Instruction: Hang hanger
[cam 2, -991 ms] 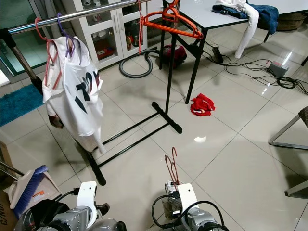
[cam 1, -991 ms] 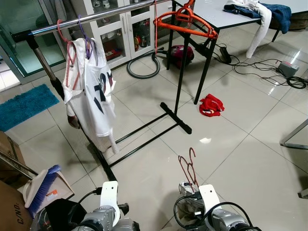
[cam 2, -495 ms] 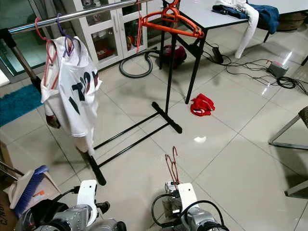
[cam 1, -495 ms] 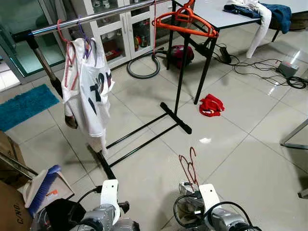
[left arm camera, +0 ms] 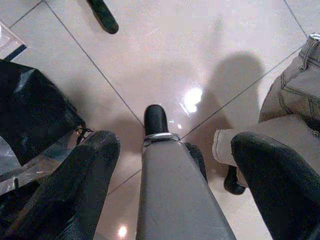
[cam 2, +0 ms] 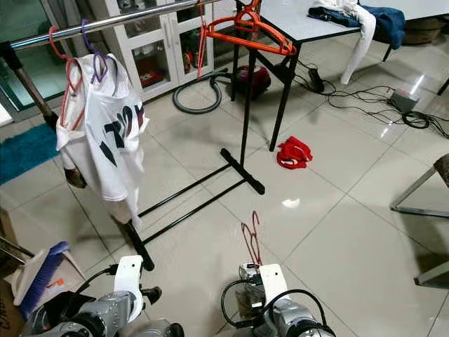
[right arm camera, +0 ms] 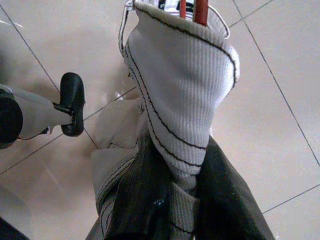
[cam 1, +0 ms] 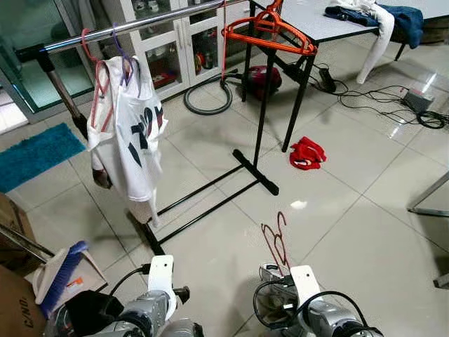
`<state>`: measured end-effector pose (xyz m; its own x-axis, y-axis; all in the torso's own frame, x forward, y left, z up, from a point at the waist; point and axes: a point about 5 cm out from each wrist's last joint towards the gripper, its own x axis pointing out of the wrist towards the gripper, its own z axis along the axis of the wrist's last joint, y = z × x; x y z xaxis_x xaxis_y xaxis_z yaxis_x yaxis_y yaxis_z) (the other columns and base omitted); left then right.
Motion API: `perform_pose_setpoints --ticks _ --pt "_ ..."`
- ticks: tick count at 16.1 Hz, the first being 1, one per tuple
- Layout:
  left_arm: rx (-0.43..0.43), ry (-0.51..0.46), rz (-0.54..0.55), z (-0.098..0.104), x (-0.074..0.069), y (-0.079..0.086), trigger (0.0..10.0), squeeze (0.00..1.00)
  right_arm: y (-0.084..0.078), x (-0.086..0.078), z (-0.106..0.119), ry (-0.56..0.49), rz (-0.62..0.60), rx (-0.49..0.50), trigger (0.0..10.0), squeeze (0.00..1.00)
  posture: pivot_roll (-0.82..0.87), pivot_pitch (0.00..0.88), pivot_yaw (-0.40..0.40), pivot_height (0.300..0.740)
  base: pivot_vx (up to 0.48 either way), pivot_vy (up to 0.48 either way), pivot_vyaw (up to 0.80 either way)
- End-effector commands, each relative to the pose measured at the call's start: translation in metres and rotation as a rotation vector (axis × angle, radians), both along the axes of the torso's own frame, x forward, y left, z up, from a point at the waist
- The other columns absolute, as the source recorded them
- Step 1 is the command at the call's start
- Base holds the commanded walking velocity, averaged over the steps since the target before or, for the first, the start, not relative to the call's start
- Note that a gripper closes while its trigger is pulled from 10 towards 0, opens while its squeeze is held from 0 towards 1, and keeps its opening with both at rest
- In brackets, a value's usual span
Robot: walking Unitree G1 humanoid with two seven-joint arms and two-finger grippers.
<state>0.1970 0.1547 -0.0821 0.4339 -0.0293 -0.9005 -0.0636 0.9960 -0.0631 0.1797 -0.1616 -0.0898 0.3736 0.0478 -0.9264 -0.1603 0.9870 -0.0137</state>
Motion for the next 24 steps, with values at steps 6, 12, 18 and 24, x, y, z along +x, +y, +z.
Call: perform_pose_setpoints --ticks 6,12,18,24 --pt "0.001 -0.014 0.004 0.0038 0.0072 0.0004 10.0 0.00 0.0008 0.0117 0.0055 -0.026 -0.011 0.005 10.0 0.00 -0.09 0.000 0.047 0.740 0.000 0.000 0.00" --pt "-0.008 -0.030 -0.018 0.0049 0.0093 -0.0006 10.0 0.00 0.0007 0.0122 0.0058 -0.024 -0.015 0.006 10.0 0.00 -0.08 0.000 0.044 0.740 0.000 0.000 0.00" --pt "0.010 -0.017 -0.022 0.0039 0.0073 0.0015 10.0 0.00 0.0022 0.0104 0.0048 -0.021 -0.039 0.018 10.0 0.00 -0.09 0.000 0.040 0.740 0.000 0.000 0.00" --pt "0.001 -0.005 -0.008 0.0026 0.0050 0.0002 10.0 0.00 0.0008 0.0091 0.0043 -0.016 -0.025 0.008 10.0 0.00 -0.09 0.000 0.031 0.740 0.000 0.000 0.00"
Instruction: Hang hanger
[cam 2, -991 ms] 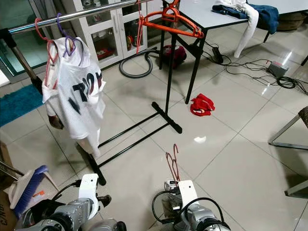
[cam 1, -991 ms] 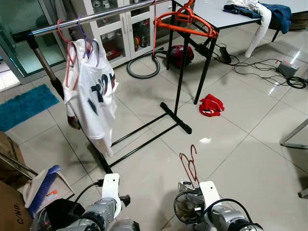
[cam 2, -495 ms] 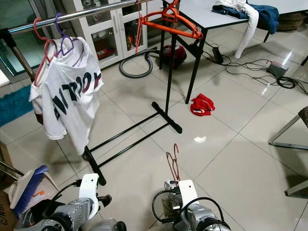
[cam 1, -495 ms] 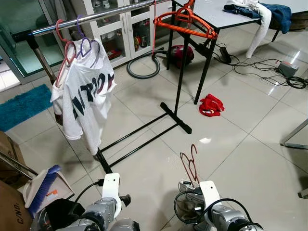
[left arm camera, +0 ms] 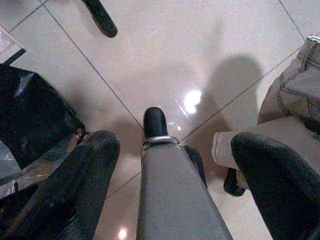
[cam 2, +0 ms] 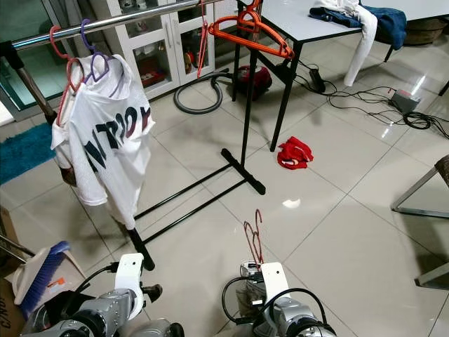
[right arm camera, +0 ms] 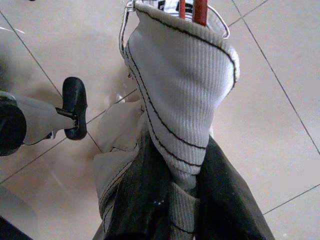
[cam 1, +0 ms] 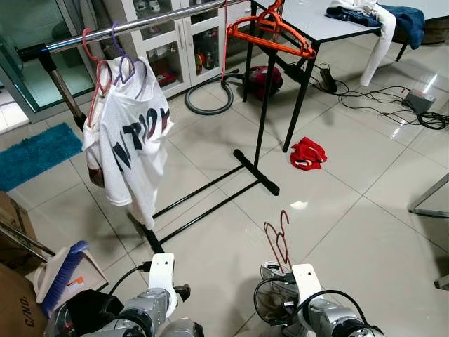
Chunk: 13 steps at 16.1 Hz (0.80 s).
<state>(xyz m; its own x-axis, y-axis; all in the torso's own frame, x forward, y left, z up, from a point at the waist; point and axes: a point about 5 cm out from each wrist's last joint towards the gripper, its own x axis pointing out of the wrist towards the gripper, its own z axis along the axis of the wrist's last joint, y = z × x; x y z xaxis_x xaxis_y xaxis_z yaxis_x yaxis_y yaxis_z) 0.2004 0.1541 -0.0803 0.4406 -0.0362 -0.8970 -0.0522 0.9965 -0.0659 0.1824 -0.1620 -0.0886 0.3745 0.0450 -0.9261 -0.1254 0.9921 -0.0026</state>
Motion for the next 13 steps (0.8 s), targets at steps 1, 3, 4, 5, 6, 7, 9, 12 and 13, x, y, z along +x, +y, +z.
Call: perform_pose_setpoints --ticks 1,3,4,5,6,7,9,12,13 --pt "0.002 0.005 0.007 0.0006 0.0011 0.0005 10.0 0.00 0.0009 0.0063 0.0029 -0.016 0.012 -0.004 10.0 0.00 -0.09 0.000 0.030 0.740 0.000 0.000 0.00" --pt "0.002 0.005 0.007 0.0006 0.0010 0.0004 10.0 0.00 0.0005 0.0066 0.0031 -0.016 0.031 -0.012 10.0 0.00 -0.09 0.000 0.030 0.740 0.000 0.000 0.00" --pt "0.000 0.005 0.009 0.0003 0.0006 -0.0001 10.0 0.00 0.0000 0.0060 0.0029 -0.013 0.035 -0.014 10.0 0.00 -0.09 0.000 0.027 0.740 0.000 0.000 0.00" --pt "-0.002 0.006 0.010 0.0000 0.0001 -0.0002 10.0 0.00 -0.0002 0.0054 0.0026 -0.011 0.035 -0.016 10.0 0.00 -0.09 0.000 0.028 0.740 0.000 0.000 0.00" --pt "0.000 0.007 0.008 -0.0001 -0.0002 -0.0001 10.0 0.00 -0.0002 0.0052 0.0025 -0.010 0.036 -0.017 10.0 0.00 -0.09 0.000 0.029 0.740 0.000 0.000 0.00" --pt "0.003 0.008 0.007 -0.0002 -0.0005 0.0001 10.0 0.00 -0.0002 0.0049 0.0023 -0.010 0.036 -0.017 10.0 0.00 -0.09 0.000 0.029 0.740 0.000 0.000 0.00" --pt "0.002 0.009 0.010 -0.0006 -0.0012 0.0003 10.0 0.00 -0.0001 0.0042 0.0020 -0.008 0.037 -0.018 10.0 0.00 -0.09 0.000 0.030 0.740 0.000 0.000 0.00" --pt "0.001 0.017 0.015 -0.0015 -0.0029 0.0004 10.0 0.00 0.0001 0.0030 0.0014 -0.005 0.041 -0.015 10.0 0.00 -0.08 0.000 0.029 0.740 0.000 0.000 0.00" --pt "0.001 0.018 0.017 -0.0018 -0.0035 0.0003 10.0 0.00 0.0000 0.0025 0.0012 -0.003 0.043 -0.015 10.0 0.00 -0.08 0.000 0.028 0.740 0.000 0.000 0.00"
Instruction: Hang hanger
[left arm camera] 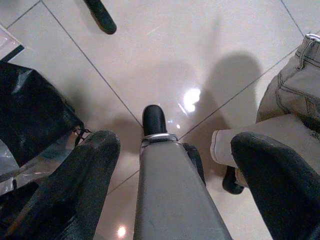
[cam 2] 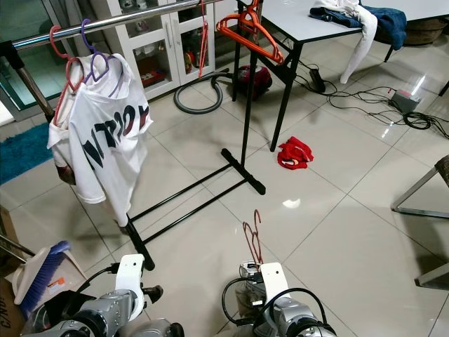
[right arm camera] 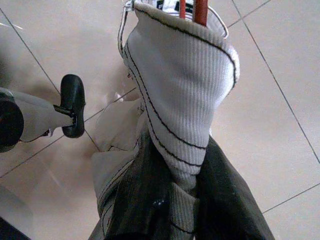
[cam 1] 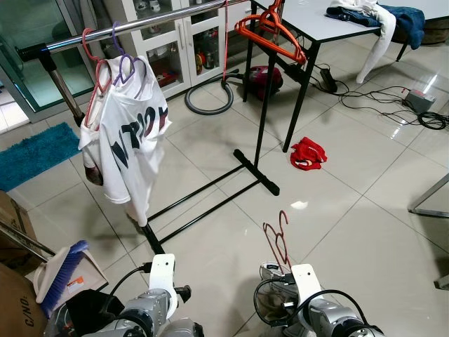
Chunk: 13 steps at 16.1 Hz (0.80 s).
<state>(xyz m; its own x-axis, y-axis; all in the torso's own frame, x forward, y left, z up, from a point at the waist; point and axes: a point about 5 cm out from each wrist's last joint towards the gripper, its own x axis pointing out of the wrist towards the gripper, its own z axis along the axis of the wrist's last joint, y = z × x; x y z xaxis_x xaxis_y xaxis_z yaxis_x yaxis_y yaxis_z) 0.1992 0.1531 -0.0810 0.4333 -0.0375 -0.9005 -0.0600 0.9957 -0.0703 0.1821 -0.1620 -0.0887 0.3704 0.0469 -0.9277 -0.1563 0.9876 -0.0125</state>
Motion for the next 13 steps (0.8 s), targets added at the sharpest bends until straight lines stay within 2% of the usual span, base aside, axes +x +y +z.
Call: perform_pose_setpoints --ticks 1,13 --pt "0.003 0.011 0.014 -0.0014 -0.0027 0.0011 10.0 0.00 -0.0002 0.0025 0.0012 -0.006 0.015 -0.006 10.0 0.00 -0.09 0.000 0.029 0.740 0.000 0.000 0.00" --pt "-0.002 0.028 0.022 -0.0038 -0.0077 0.0015 10.0 0.00 0.0001 -0.0013 -0.0006 0.002 0.023 -0.007 10.0 0.00 -0.08 0.000 0.033 0.740 0.000 0.000 0.00"
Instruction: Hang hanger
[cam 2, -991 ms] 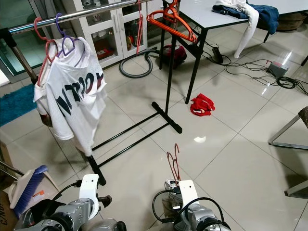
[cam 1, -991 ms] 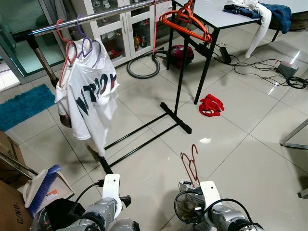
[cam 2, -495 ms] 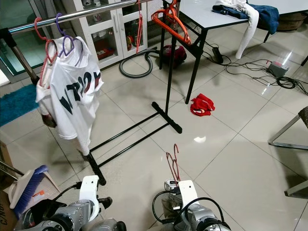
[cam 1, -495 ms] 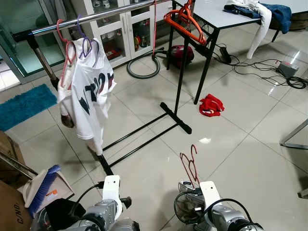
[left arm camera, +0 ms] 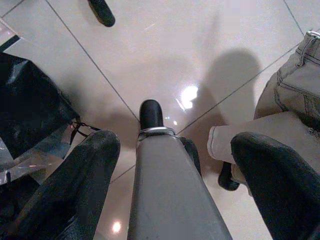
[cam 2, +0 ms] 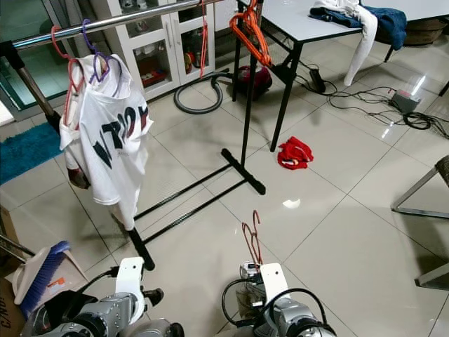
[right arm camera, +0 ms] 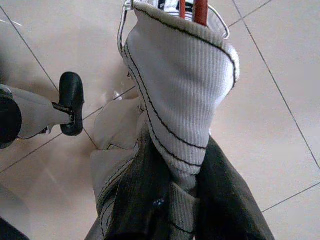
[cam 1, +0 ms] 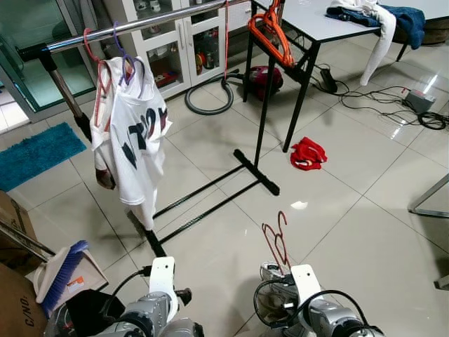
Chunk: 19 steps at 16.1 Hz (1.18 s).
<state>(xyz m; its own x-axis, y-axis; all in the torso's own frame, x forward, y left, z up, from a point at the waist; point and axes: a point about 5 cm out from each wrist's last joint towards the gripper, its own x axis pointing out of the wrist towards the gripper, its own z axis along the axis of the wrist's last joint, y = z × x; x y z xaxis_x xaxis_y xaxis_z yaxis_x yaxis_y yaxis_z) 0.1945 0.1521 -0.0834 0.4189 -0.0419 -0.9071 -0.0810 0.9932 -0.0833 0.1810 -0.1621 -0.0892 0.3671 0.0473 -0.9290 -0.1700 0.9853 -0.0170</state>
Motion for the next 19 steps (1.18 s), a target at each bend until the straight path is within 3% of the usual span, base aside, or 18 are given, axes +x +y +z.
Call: perform_pose_setpoints --ticks 1,19 --pt "0.014 0.012 -0.001 -0.0014 -0.0030 0.0027 10.0 0.00 0.0002 -0.0003 -0.0001 -0.001 0.009 -0.002 10.0 0.00 -0.08 0.000 0.033 0.740 0.000 0.000 0.00" --pt "0.044 0.006 -0.040 -0.0019 -0.0040 0.0032 10.0 0.00 -0.0011 -0.0027 -0.0012 0.002 0.002 -0.009 10.0 0.00 -0.09 0.000 0.037 0.740 0.000 0.000 0.00"
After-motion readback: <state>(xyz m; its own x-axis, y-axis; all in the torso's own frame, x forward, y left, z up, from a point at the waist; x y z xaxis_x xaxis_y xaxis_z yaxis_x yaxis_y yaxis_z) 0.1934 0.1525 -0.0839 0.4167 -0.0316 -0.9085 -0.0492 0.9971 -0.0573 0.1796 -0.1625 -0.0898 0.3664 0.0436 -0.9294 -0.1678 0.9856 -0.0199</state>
